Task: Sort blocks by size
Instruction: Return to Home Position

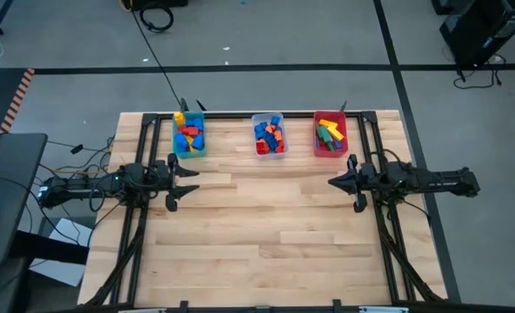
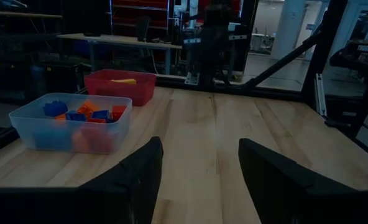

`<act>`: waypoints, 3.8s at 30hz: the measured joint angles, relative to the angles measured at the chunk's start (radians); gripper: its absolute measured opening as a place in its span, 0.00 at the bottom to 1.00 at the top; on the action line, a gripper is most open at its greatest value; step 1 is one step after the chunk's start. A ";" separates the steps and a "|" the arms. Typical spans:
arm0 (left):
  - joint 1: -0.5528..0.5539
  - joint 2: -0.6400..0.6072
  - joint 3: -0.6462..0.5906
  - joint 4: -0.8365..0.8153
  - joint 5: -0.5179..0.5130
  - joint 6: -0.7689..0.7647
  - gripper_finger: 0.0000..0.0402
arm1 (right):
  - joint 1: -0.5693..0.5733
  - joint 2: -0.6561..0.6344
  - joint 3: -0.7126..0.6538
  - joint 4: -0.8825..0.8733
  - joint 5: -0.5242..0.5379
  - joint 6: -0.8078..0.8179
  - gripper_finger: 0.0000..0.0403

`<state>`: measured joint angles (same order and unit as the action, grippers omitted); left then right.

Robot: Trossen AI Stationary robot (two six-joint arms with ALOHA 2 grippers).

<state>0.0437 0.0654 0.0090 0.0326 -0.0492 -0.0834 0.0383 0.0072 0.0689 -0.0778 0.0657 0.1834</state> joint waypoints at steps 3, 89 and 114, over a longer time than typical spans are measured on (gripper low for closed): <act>0.000 0.000 0.000 0.000 0.000 0.000 0.54 | 0.000 0.001 0.000 -0.056 0.022 0.048 0.07; 0.000 0.000 0.000 0.000 0.000 0.000 0.54 | 0.000 0.007 0.000 -0.054 0.019 0.050 0.10; 0.000 0.000 0.000 0.000 0.000 0.000 0.54 | 0.000 0.007 0.001 -0.054 0.019 0.050 0.10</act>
<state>0.0437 0.0654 0.0090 0.0323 -0.0494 -0.0834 0.0381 0.0139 0.0696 -0.1316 0.0849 0.2329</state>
